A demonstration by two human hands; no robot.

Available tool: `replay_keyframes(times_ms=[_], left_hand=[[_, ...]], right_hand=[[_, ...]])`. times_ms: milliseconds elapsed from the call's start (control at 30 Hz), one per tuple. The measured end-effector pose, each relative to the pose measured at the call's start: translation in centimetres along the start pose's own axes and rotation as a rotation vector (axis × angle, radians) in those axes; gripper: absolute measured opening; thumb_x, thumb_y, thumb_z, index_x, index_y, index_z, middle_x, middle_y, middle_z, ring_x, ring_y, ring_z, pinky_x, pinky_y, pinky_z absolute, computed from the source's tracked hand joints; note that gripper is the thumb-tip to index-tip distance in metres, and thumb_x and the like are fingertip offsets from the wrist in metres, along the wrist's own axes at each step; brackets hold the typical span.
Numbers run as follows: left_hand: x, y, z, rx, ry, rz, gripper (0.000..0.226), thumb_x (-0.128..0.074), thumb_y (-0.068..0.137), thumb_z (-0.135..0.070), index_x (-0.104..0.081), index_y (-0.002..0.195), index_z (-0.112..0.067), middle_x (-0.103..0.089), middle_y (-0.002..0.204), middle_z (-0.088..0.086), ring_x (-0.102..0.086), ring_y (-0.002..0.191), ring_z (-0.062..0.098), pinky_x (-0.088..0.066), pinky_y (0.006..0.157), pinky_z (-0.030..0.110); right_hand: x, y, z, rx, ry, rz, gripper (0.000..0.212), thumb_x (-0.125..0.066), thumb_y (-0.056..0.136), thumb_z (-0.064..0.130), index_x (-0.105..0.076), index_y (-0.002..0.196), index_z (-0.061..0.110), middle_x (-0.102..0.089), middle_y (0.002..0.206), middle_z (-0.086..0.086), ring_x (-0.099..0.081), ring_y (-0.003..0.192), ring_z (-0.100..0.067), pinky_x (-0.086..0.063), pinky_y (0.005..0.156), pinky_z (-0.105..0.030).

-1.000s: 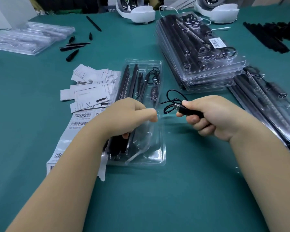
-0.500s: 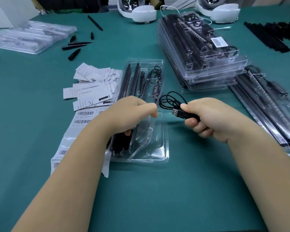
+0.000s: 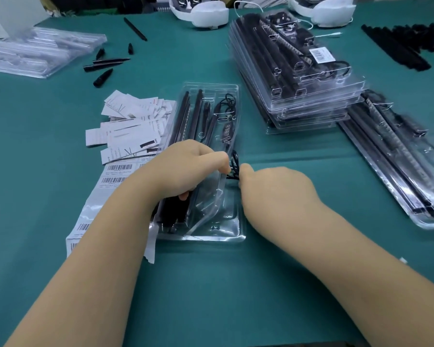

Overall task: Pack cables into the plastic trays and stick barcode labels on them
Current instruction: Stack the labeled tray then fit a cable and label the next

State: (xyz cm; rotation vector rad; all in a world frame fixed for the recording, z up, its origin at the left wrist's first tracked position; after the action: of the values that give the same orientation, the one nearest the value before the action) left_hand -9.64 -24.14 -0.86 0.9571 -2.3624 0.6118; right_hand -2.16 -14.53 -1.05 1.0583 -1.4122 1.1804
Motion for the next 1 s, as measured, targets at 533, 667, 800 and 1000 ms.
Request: replay_keyframes(times_ms=[533,667,800,1000], left_hand=[[0.1,0.1,0.1,0.018,-0.007,0.001,0.032,-0.052,0.071,-0.041,-0.051,0.042,-0.027,-0.029,0.054,0.000,-0.029,0.041,0.014,-0.030,0.039,0.022],[0.1,0.0,0.0,0.007,0.039,-0.007,0.031,-0.052,0.072,-0.043,-0.056,0.043,-0.031,-0.032,0.058,0.007,-0.032,0.043,0.018,-0.030,0.041,0.023],[0.0,0.2,0.1,0.018,0.043,-0.017,0.032,-0.054,0.067,-0.044,-0.047,0.044,-0.023,-0.035,0.049,-0.003,-0.032,0.041,0.016,-0.030,0.038,0.021],[0.0,0.1,0.0,0.030,0.059,-0.026,0.034,-0.054,0.066,-0.046,-0.042,0.044,-0.023,-0.037,0.041,-0.010,-0.031,0.040,0.014,-0.029,0.038,0.020]], right_hand=[[-0.2,0.3,-0.6,-0.058,-0.014,-0.056,0.063,-0.028,0.103,0.025,0.015,0.149,0.027,-0.028,0.088,-0.001,-0.027,0.051,-0.016,-0.016,0.044,-0.028],[-0.5,0.2,0.2,-0.004,-0.043,-0.047,0.053,-0.023,0.103,0.032,-0.005,0.151,0.017,-0.041,0.114,-0.005,-0.032,0.054,-0.019,-0.017,0.045,-0.027],[-0.3,0.1,0.4,0.115,0.116,-0.034,0.037,-0.022,0.102,0.029,-0.041,0.129,0.012,-0.041,0.089,-0.001,-0.049,0.087,-0.029,-0.038,0.061,-0.037],[0.2,0.9,-1.2,0.057,0.281,-0.002,0.031,-0.035,0.100,0.035,-0.053,0.116,0.015,-0.046,0.078,0.000,-0.046,0.083,-0.025,-0.031,0.061,-0.033]])
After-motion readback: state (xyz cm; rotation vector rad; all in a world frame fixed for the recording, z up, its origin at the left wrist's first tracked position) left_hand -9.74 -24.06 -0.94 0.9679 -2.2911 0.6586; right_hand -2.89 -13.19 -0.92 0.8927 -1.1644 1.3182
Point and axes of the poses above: each hand's wrist, its own y-axis towards the middle knuckle, its own x-axis out of the back of the hand, z = x × y, the point moved 6 cm from there along y, towards the middle knuckle
